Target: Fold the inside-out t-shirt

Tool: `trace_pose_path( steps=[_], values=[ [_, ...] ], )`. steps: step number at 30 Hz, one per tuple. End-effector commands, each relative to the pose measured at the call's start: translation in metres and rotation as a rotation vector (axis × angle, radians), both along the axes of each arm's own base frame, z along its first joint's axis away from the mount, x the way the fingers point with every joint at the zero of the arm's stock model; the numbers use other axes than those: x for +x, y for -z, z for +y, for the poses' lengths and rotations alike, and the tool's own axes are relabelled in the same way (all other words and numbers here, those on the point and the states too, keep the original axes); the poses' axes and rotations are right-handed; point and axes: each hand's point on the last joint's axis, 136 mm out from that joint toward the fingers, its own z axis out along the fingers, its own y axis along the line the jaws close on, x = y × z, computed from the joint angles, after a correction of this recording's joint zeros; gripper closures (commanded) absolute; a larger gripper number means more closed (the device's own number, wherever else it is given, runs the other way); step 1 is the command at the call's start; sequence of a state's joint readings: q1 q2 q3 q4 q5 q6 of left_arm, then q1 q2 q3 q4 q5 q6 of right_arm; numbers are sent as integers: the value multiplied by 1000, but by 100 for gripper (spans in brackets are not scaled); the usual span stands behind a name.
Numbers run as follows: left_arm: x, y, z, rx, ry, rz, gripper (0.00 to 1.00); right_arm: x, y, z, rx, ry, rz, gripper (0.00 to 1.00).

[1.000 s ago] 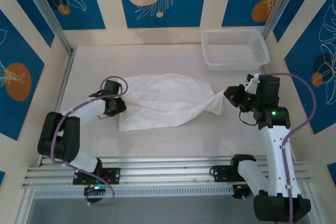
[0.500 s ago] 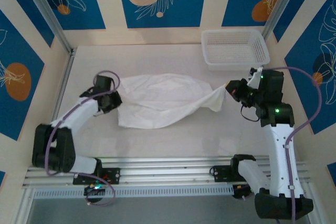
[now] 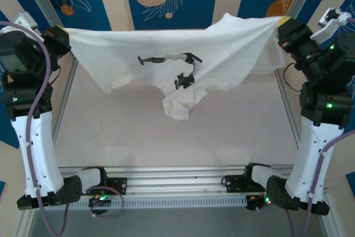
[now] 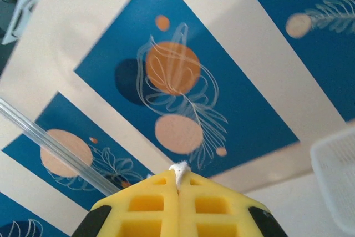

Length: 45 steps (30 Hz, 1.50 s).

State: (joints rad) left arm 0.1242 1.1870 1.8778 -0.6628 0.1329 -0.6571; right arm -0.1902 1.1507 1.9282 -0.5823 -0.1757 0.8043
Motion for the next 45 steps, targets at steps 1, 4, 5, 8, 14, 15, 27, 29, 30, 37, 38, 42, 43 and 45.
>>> trace_pose_path(
  steps=[1, 4, 5, 8, 14, 15, 27, 29, 30, 37, 38, 42, 43, 45],
  values=[
    [-15, -19, -9, -30, 51, -45, 100, -20, -53, 6, -23, -24, -176, 100],
    [-35, -50, -8, -25, 30, -145, 100, -39, -89, 11, -41, -35, -308, 100],
    [-42, -59, -7, -21, 16, -174, 100, -46, -101, 12, -47, -33, -345, 100],
    [-64, -84, -4, 4, -16, -256, 100, -63, -130, 15, -58, -35, -433, 100],
    [-104, -122, -6, 93, -43, -386, 100, -96, -165, 18, -57, -24, -587, 100],
    [-106, -124, -7, 108, -43, -393, 100, -97, -166, 18, -51, -33, -594, 100],
    [-35, -58, -13, 116, 53, -241, 100, 15, -123, 54, -63, -355, -361, 100],
    [-32, -56, -16, 121, 70, -237, 100, 17, -127, 59, -55, -387, -351, 100],
    [-35, -58, -16, 127, 72, -245, 100, 12, -131, 61, -56, -395, -364, 100],
    [-85, -98, -28, 175, 92, -385, 100, -50, -165, 62, -40, -345, -509, 100],
    [-95, -105, -32, 177, 105, -411, 100, -62, -168, 63, -44, -339, -531, 100],
    [-132, -127, -40, 185, 123, -487, 100, -103, -177, 70, -57, -354, -598, 100],
    [-141, -133, -42, 191, 123, -507, 100, -113, -179, 72, -63, -361, -615, 100],
    [-157, -141, -44, 202, 122, -542, 100, -124, -181, 74, -69, -371, -633, 100]
  ],
)
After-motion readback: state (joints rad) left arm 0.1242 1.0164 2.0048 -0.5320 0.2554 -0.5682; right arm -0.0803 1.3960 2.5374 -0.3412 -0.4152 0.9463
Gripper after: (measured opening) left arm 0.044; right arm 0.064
